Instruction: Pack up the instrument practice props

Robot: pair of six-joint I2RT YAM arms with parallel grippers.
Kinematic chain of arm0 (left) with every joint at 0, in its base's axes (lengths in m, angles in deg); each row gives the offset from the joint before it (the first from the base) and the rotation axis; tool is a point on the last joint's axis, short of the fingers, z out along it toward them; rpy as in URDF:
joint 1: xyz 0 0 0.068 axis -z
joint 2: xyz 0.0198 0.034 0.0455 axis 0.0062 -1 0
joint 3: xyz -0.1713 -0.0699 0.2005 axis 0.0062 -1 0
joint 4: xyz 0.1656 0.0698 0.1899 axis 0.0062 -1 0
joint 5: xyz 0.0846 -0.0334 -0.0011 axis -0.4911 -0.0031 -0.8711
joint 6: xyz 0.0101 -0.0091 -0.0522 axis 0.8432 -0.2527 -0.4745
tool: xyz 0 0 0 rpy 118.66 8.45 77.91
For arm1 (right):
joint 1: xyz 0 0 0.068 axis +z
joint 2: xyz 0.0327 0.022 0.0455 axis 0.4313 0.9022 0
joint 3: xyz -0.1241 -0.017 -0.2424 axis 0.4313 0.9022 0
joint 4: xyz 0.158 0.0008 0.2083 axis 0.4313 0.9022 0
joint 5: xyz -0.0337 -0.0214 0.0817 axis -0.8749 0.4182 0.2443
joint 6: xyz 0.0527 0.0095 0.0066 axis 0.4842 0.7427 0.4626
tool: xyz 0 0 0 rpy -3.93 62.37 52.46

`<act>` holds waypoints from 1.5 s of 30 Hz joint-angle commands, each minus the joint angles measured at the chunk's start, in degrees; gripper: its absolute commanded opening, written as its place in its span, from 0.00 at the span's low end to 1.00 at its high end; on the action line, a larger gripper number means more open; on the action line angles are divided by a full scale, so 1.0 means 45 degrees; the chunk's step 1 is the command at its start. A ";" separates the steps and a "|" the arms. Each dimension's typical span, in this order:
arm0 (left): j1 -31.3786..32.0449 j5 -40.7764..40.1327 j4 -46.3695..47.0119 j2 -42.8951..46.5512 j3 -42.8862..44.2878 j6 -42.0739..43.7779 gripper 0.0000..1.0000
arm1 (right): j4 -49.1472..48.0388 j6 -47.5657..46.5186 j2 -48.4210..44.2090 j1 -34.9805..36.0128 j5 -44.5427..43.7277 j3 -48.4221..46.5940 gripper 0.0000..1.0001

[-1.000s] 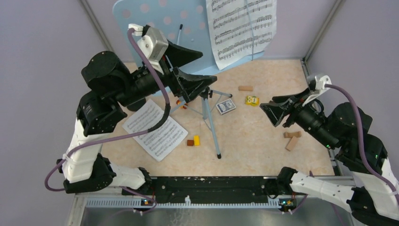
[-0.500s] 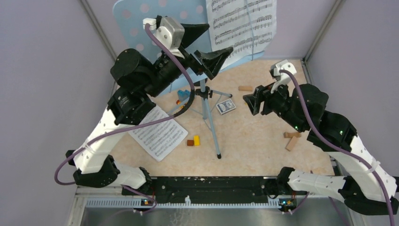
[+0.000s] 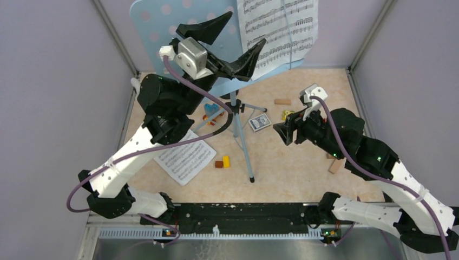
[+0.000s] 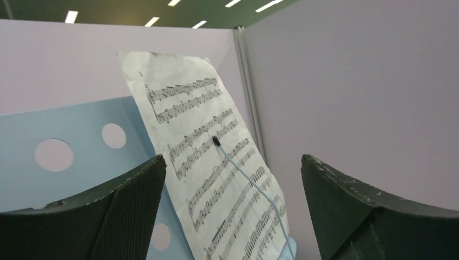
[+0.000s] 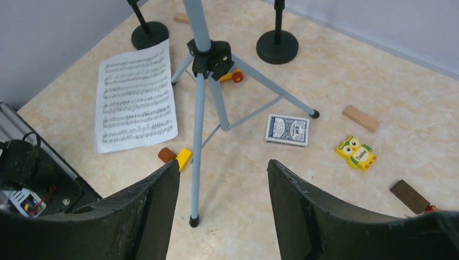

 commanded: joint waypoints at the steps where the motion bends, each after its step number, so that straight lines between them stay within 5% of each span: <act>1: 0.0058 -0.0898 0.2021 0.0078 0.0034 0.0398 0.98 | -0.0688 0.0087 -0.0371 0.0119 0.0476 0.0271 0.61; 17: 0.0057 -0.2410 0.0441 -0.1557 0.2603 -0.1872 0.94 | -0.0803 0.0689 -0.0793 0.0118 0.0594 0.0874 0.61; 36: 0.0057 -0.2546 -0.2049 -0.2091 0.3741 -0.2217 0.98 | -0.0503 0.0732 -0.0497 0.0121 0.1076 0.0610 0.61; 45: 0.0038 -0.1843 -0.2371 -0.2179 0.3739 -0.2378 0.83 | -0.0402 0.0755 -0.0566 0.0118 0.1181 0.0696 0.61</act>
